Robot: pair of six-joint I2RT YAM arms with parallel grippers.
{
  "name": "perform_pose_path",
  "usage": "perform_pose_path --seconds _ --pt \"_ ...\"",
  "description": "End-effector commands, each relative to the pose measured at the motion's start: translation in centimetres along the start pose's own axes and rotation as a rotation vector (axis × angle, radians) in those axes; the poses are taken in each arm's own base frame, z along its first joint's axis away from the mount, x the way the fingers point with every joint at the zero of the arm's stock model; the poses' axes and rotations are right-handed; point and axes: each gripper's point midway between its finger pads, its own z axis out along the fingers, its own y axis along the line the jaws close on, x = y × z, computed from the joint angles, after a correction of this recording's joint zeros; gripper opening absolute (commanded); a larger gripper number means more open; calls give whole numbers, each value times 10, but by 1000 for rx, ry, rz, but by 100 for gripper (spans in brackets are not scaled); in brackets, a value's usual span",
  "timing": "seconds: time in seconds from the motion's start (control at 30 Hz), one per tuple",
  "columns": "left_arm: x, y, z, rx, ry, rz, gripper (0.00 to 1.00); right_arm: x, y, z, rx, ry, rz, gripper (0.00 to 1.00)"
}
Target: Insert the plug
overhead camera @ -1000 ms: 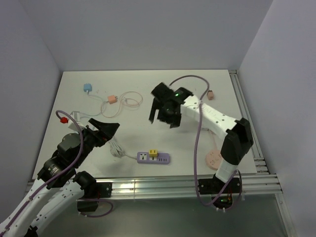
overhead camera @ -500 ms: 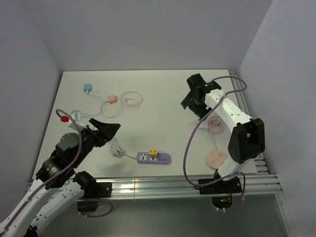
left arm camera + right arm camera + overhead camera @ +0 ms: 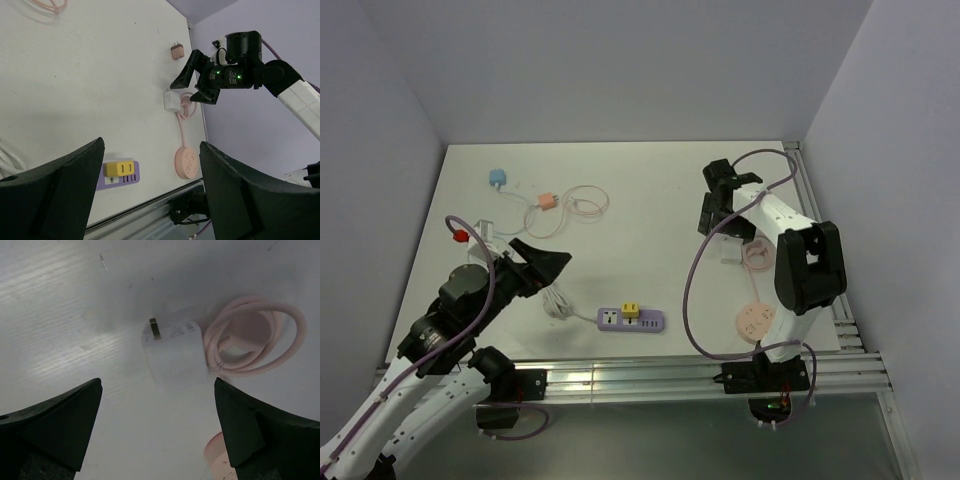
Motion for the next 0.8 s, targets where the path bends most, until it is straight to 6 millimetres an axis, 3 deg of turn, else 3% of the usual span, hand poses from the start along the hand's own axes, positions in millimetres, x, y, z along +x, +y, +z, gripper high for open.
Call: perform_pose_path --seconds 0.0,0.27,0.47,0.6,0.67,0.73,0.77 --pt "0 -9 3 34 8 33 82 -1 -22 16 55 0 -119 100" --pt "4 -10 9 35 31 31 81 9 -12 48 -19 64 -158 97" --pt "5 -7 10 26 31 26 80 24 -9 63 -29 116 -172 84" --pt "6 -7 12 23 35 23 80 32 -6 62 -68 116 -165 53" --pt "7 -5 13 12 39 27 80 30 -5 59 -81 103 -161 43" --pt "7 -4 13 7 39 31 80 26 -5 53 -85 82 -163 8" --pt "6 -5 13 7 39 31 80 22 -5 49 -75 66 -148 0"
